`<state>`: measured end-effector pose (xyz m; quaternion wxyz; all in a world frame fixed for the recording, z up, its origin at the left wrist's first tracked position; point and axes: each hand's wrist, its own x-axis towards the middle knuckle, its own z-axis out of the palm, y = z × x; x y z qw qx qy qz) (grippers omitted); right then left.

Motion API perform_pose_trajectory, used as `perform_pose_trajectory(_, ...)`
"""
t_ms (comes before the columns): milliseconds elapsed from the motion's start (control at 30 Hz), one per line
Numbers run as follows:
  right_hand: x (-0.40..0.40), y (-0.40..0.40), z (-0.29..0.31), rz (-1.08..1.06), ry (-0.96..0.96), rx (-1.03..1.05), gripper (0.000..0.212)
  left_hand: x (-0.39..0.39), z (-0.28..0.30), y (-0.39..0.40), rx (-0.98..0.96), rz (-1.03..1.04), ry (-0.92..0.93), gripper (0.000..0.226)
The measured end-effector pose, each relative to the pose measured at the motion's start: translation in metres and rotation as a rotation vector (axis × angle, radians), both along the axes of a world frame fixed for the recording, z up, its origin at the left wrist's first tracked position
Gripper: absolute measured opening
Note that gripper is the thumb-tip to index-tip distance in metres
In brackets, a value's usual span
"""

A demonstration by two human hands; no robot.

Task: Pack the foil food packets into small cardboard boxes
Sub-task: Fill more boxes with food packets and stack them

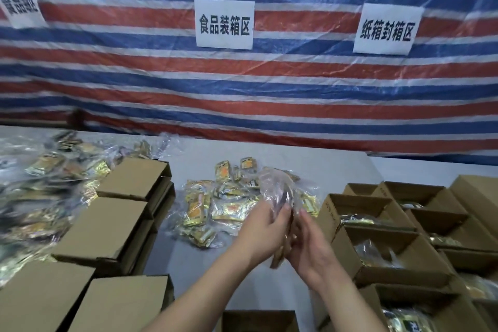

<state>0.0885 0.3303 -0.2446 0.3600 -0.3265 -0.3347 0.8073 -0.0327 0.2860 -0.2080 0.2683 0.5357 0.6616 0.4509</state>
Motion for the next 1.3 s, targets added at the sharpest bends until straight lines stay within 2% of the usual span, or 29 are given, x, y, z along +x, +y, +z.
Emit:
perform_pose_trajectory(100, 0.002, -0.008, 0.018, -0.043, 0.081, -0.035, 0.053, 0.013, 0.007, -0.004, 0.025, 0.001, 0.004, 0.036)
perform_pose_trajectory(167, -0.001, -0.016, 0.028, -0.030, 0.068, -0.033, 0.051, 0.025, 0.007, -0.004, 0.046, 0.011, 0.135, 0.025)
perform_pose_trajectory(233, -0.001, -0.022, 0.031, 0.009, 0.038, -0.031, 0.047, 0.036, 0.003, -0.007, -0.060, 0.011, 0.341, 0.039)
perform_pose_trajectory(267, 0.001, -0.023, 0.030, 0.017, 0.023, -0.028, 0.047, 0.037, 0.004, -0.012, -0.102, -0.022, 0.374, 0.050)
perform_pose_trajectory(400, 0.024, -0.021, 0.020, -0.024, -0.055, -0.015, 0.041, 0.018, -0.004, -0.045, -0.061, -0.263, 0.334, 0.077)
perform_pose_trajectory(500, 0.037, -0.024, 0.012, 0.033, -0.164, 0.087, 0.035, -0.010, -0.029, -0.066, -0.161, -0.174, 0.099, 0.063)
perform_pose_trajectory(600, 0.038, -0.032, -0.008, 0.028, -0.502, 0.245, 0.029, -0.033, -0.080, -0.084, -0.428, -0.091, 0.094, 0.052)
perform_pose_trajectory(667, 0.037, -0.041, -0.023, 0.145, -0.730, 0.370, 0.028, -0.038, -0.123, -0.099, -0.570, -0.060, 0.131, 0.052)
perform_pose_trajectory(733, 0.035, -0.048, -0.036, 0.328, -0.853, 0.475, 0.020, -0.038, -0.160, -0.112, -0.646, -0.024, 0.107, 0.052)
perform_pose_trajectory(767, 0.034, -0.051, -0.042, 0.421, -0.870, 0.532, 0.015, -0.037, -0.173, -0.117, -0.671, -0.007, 0.074, 0.048)
perform_pose_trajectory(867, 0.027, -0.059, -0.067, 0.626, -0.866, 0.670, 0.019, -0.032, -0.197, -0.124, -0.657, 0.041, -0.086, 0.029)
perform_pose_trajectory(1067, 0.013, -0.064, -0.107, 1.037, -1.118, 0.722, 0.016, -0.028, -0.215, -0.133, -0.547, 0.089, -0.207, 0.025)
perform_pose_trajectory(1167, 0.001, -0.066, -0.125, 1.213, -1.140, 0.857, 0.025, -0.026, -0.223, -0.137, -0.545, 0.117, -0.211, 0.032)
perform_pose_trajectory(1233, -0.004, -0.071, -0.137, 1.283, -1.127, 0.906, 0.031, -0.025, -0.232, -0.137, -0.548, 0.143, -0.192, 0.030)
perform_pose_trajectory(1300, -0.006, -0.075, -0.146, 1.244, -1.092, 0.796, 0.036, -0.024, -0.236, -0.138, -0.545, 0.162, -0.194, 0.030)
